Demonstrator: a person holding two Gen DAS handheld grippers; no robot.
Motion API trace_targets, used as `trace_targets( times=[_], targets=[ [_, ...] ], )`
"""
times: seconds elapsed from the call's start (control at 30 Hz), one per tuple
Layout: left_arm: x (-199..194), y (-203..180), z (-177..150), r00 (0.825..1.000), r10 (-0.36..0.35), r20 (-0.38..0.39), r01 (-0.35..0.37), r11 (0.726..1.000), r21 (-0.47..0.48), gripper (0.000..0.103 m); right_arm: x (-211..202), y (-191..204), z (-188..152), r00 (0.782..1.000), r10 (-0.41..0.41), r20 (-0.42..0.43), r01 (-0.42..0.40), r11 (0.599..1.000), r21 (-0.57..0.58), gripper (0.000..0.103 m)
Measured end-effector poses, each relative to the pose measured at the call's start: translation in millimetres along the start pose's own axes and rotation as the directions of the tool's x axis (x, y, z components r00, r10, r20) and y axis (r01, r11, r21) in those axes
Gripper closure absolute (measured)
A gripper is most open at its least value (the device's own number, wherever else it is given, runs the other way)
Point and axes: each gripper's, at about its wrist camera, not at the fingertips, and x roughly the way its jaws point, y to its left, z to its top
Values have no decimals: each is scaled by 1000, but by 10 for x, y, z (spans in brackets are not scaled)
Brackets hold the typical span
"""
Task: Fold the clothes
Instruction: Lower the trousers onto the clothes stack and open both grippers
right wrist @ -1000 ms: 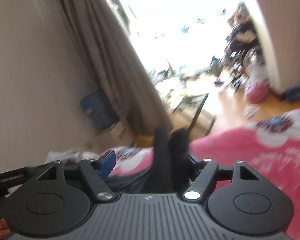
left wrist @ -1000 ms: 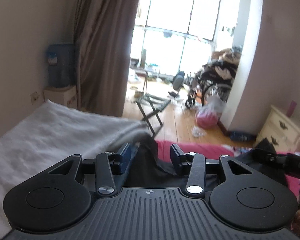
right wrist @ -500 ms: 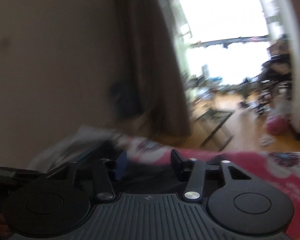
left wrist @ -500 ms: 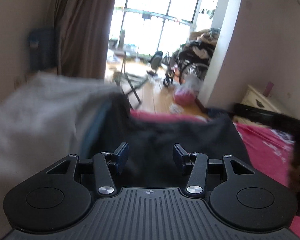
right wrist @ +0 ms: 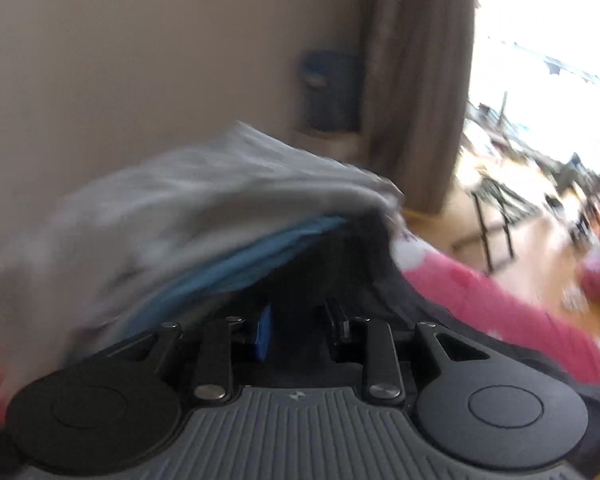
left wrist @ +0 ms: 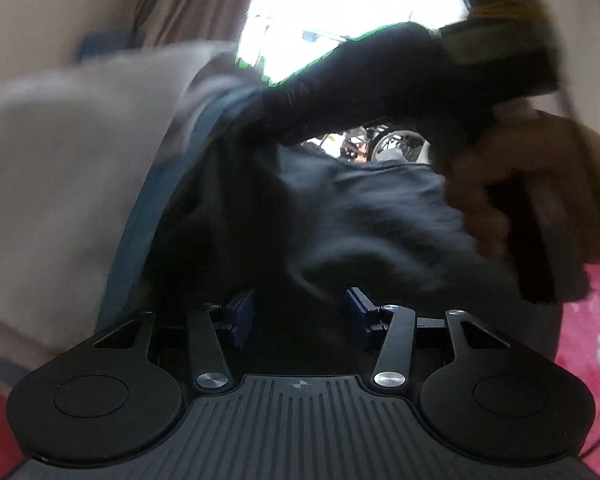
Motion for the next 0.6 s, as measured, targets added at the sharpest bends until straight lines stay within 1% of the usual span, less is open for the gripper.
trace_targets(
  times=[0.03,0.07,0.1,0.13,0.17,0.27,0.33,0.4,0.47,0.5,0.53,0.57,0.6],
  targets=[
    [-4,25,-35,1000,-10,10,10,1000,-3,54,142,-50,-4,999,-26,-34,27,999,35,73],
    [-9,49,-69,1000,-20,21,20,1000,-5,54,251,-79,-25,996,-52,-69,56,997,53,77],
    [-14,54,-88,999,-29,29,29,1000,7,54,342,-97,-55,991,-77,-105,84,995,62,78],
    [-18,59,-114,999,-34,34,34,999,16,54,360,-95,-66,990,-86,-108,93,994,65,78],
    [-14,74,-121,999,-41,35,41,999,16,54,340,-83,-66,992,-86,-95,93,994,65,77],
    [-8,129,-143,997,-65,37,65,998,10,54,194,-104,-16,1000,-20,-20,22,995,94,77],
    [-12,180,-161,996,-83,39,83,997,-3,54,249,-135,33,999,-39,-29,42,995,93,77],
    [-4,200,-175,995,-88,43,88,996,3,54,438,-193,49,996,-68,-58,76,988,135,77],
    [-12,176,-203,995,-87,48,85,996,27,53,570,-311,10,996,-77,-52,88,966,242,78],
    [-15,161,-212,995,-85,50,83,996,41,53,564,-387,-19,997,-77,-29,82,948,306,78],
    [-20,161,-218,995,-89,51,86,995,49,53,525,-468,-52,997,-78,3,71,925,373,78],
    [-25,161,-225,994,-92,53,89,994,57,53,431,-528,-76,997,-71,39,48,909,415,76],
    [-49,176,-227,993,-100,60,97,994,55,53,309,-577,-96,995,-60,77,19,896,444,72]
  ],
)
